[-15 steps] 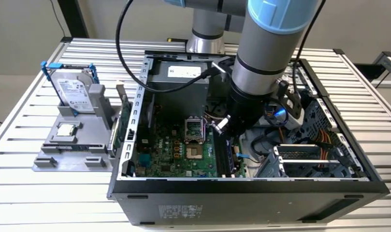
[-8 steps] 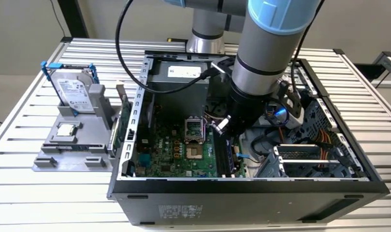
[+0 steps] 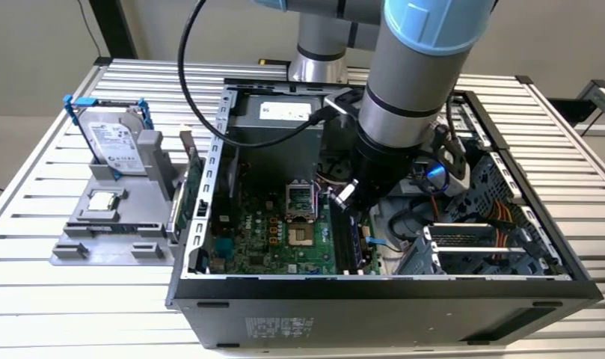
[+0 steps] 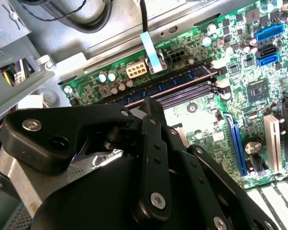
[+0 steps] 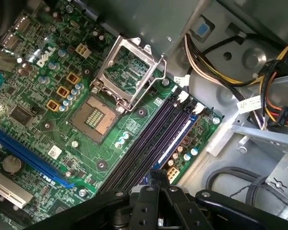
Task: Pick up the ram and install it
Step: 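Press down the ram until it locks into place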
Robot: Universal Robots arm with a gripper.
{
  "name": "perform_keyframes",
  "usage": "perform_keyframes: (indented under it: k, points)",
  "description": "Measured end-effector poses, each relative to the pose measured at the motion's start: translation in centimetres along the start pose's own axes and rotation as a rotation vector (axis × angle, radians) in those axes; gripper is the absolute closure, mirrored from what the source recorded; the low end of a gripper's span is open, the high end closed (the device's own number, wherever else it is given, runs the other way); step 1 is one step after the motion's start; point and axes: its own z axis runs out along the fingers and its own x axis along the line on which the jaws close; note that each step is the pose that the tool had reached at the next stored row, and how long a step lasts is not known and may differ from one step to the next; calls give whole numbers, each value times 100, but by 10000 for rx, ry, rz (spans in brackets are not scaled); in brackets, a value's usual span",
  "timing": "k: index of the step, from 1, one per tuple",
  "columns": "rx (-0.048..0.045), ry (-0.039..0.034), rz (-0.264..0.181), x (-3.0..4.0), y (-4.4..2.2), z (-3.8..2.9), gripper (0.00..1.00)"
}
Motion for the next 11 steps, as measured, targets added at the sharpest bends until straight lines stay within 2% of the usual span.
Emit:
perform_keyframes:
  k: [11]
  points:
    - [-173,-90,-1001,-1,1,1,100]
